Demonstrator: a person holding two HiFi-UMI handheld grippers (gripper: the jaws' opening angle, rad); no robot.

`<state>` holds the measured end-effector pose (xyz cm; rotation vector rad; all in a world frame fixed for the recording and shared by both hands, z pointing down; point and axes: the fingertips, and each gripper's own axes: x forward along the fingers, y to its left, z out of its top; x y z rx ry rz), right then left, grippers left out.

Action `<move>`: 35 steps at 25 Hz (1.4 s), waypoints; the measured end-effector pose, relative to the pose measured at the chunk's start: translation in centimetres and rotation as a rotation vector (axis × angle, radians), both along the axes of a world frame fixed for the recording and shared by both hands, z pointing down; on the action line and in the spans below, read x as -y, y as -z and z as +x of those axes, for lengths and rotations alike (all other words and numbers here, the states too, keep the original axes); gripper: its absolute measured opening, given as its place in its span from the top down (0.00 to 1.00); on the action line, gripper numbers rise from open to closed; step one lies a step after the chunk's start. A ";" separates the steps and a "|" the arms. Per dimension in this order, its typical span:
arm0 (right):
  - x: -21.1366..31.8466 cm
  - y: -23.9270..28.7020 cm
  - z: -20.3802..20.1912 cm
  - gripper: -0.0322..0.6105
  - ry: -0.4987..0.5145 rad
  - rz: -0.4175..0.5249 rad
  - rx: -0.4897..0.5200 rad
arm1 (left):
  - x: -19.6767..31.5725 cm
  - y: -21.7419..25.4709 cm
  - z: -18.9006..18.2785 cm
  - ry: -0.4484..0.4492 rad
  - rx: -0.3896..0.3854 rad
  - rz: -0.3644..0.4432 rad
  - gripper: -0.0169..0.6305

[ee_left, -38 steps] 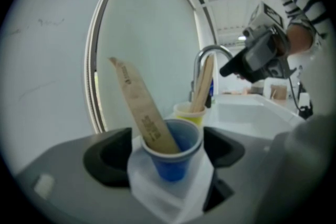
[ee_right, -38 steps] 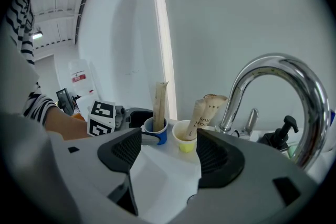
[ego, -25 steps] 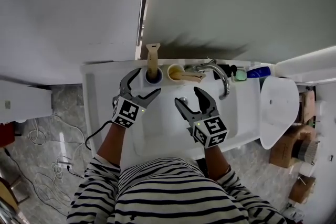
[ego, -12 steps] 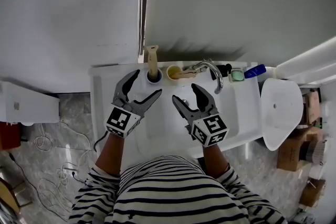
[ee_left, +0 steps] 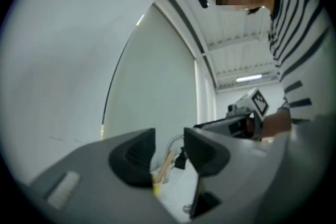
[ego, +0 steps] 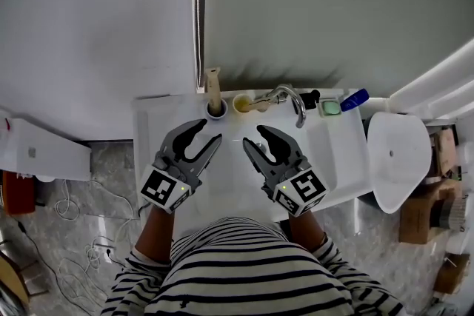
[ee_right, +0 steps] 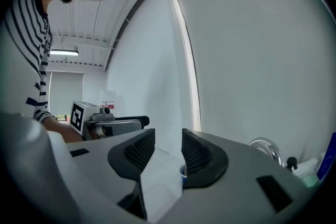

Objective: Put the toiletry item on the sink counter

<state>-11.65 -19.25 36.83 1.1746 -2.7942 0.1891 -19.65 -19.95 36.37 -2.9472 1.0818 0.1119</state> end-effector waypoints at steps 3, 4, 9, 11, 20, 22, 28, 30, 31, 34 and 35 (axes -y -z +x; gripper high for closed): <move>-1.1 1.5 0.6 0.82 -0.001 0.032 0.011 | -1.6 0.8 0.4 -0.025 0.004 0.020 0.75; -1.4 1.9 0.8 0.86 -0.004 0.044 0.012 | -2.1 1.1 0.6 -0.037 0.000 0.023 0.75; -3.1 2.9 1.3 0.91 0.016 0.081 0.005 | -4.2 2.2 1.7 -0.089 -0.038 0.024 0.76; -4.2 2.7 1.4 0.91 0.041 0.079 -0.011 | -5.3 2.2 2.2 -0.113 -0.036 0.017 0.77; -6.6 2.1 1.1 0.94 0.082 0.077 -0.023 | -8.8 1.0 4.1 -0.203 -0.012 -0.022 0.90; -6.9 2.1 0.9 0.94 0.095 0.085 -0.044 | -9.1 0.8 4.3 -0.215 -0.012 -0.031 0.92; -7.2 1.7 0.4 0.94 0.104 0.082 -0.077 | -9.1 0.5 4.5 -0.230 -0.011 -0.037 0.93; -7.2 1.6 0.3 0.94 0.106 0.078 -0.078 | -9.1 0.5 4.5 -0.230 -0.011 -0.036 0.93; -7.2 1.7 0.4 0.94 0.104 0.078 -0.077 | -9.1 0.4 4.6 -0.231 -0.011 -0.036 0.93; -7.1 1.7 0.5 0.94 0.099 0.077 -0.077 | -9.1 0.2 4.6 -0.234 -0.009 -0.041 0.93; -7.1 1.6 0.5 0.94 0.098 0.077 -0.077 | -9.1 0.1 4.6 -0.235 -0.008 -0.043 0.93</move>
